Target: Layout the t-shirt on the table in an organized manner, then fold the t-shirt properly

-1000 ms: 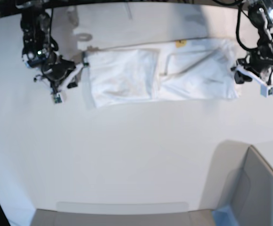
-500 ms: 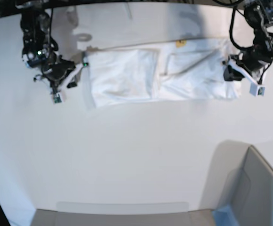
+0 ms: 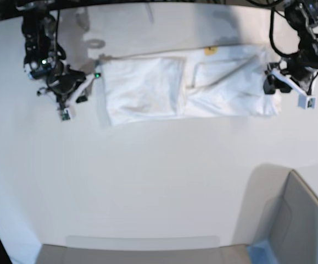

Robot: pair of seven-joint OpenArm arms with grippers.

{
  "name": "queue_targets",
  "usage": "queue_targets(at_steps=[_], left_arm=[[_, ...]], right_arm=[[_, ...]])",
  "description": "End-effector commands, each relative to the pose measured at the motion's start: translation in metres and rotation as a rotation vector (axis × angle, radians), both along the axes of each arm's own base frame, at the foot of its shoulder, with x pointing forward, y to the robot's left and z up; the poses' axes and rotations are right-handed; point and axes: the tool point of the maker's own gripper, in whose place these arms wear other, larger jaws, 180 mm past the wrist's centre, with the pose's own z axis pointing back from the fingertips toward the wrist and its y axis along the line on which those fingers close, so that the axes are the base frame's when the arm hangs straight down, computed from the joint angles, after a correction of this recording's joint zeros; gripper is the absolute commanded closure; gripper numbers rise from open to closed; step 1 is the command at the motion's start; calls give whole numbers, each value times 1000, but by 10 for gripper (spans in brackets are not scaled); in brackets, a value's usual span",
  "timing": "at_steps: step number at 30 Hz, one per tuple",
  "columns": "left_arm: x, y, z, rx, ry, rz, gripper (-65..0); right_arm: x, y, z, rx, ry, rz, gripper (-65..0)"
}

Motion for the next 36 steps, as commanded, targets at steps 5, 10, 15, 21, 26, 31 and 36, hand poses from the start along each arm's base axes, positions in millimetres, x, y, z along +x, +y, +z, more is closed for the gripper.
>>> queue_targets(at_steps=[5,10,15,21,26,31,36], left_arm=[[-15,19,-19,-5,52,-12,-320],[-16,27,-44,-86,97,37,-319],[-14,27,-39,-76,89,31,-319],[-9,27,-30,-55,64,19,-319],[6,31,-8,-125,-47,50,-319],[14,32,14,-196,-136,51,-319],[8,41,5,-223,6,211,-318]], right_arm=[[8,-1,10,1,-42,5,-65],[8,-1,10,1,-42,5,-65],[8,-1,10,1,-42,5,-65],[8,-2,10,-2,-42,5,-65],[8,-2,10,-2,-42,5,-65],[8,-2,10,-2,-41,5,-65],[8,-2,10,-2,-41,5,-65]])
